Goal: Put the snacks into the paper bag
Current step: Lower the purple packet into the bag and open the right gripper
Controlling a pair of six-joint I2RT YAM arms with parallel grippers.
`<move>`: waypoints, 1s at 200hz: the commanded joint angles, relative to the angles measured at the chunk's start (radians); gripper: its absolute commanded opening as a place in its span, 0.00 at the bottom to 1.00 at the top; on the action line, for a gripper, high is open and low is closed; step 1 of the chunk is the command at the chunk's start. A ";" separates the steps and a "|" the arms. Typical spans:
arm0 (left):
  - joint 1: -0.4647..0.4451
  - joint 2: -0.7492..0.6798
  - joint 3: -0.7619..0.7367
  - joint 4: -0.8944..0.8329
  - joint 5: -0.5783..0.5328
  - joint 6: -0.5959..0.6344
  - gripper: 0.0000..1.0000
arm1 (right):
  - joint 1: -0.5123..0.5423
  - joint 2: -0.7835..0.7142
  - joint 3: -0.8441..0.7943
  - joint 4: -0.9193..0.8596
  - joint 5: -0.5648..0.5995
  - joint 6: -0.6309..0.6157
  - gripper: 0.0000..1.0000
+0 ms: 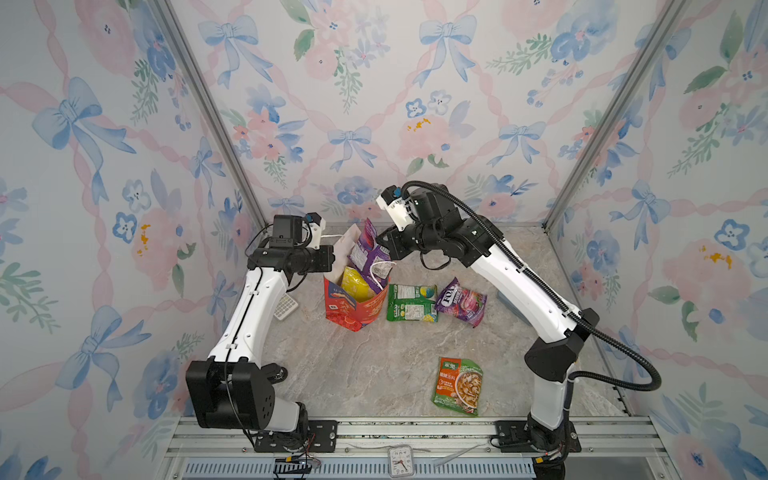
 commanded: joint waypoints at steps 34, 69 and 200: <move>0.004 0.004 -0.014 -0.017 0.008 -0.007 0.00 | 0.030 -0.057 -0.020 0.004 -0.015 -0.049 0.00; 0.005 0.000 -0.016 -0.016 0.007 -0.007 0.00 | 0.047 -0.053 -0.032 -0.012 -0.041 -0.060 0.00; 0.006 -0.003 -0.017 -0.017 0.000 -0.002 0.00 | 0.054 0.198 0.188 -0.125 -0.097 -0.076 0.00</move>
